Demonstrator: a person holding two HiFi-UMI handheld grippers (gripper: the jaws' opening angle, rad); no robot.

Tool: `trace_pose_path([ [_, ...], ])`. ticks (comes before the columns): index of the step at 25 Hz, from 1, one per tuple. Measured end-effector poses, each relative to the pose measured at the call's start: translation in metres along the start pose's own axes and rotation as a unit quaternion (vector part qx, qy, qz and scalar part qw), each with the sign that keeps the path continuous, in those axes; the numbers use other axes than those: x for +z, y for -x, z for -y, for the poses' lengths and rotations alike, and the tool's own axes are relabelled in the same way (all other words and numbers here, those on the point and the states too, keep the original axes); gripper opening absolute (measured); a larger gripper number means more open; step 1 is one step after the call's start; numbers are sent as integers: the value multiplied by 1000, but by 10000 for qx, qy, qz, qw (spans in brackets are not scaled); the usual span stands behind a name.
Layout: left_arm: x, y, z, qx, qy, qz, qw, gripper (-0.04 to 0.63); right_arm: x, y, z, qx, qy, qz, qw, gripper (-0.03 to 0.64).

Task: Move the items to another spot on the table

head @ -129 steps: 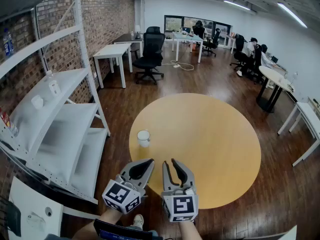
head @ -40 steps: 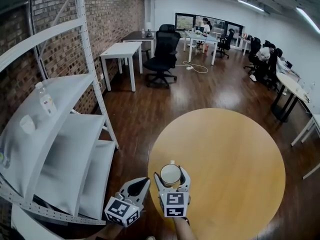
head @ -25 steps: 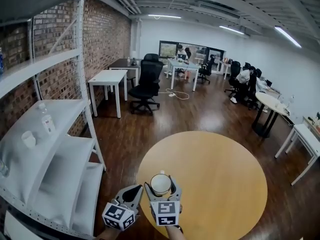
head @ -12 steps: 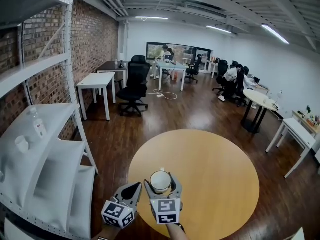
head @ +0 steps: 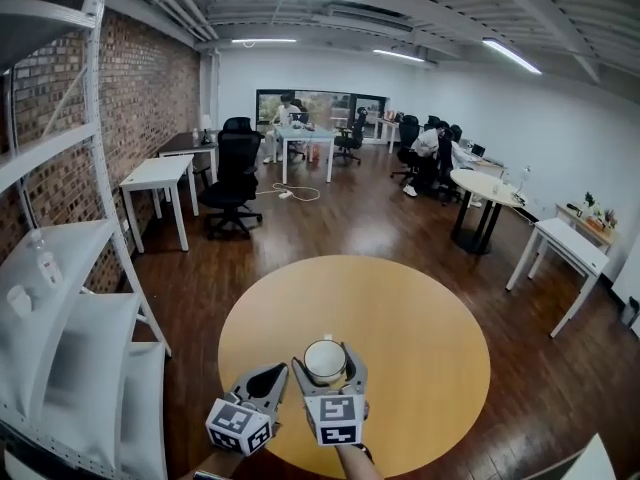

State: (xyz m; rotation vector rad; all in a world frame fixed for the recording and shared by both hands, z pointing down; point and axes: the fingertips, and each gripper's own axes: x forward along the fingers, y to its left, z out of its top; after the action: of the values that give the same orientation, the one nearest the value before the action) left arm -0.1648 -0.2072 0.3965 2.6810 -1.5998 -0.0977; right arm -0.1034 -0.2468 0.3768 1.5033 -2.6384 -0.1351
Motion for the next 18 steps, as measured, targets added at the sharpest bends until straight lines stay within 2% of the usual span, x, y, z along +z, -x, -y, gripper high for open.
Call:
trace_pose_path([
  [18, -12, -138, 219, -794, -64, -22, 9968, 3, -39, 124, 229, -747, -92, -86, 9971, 402],
])
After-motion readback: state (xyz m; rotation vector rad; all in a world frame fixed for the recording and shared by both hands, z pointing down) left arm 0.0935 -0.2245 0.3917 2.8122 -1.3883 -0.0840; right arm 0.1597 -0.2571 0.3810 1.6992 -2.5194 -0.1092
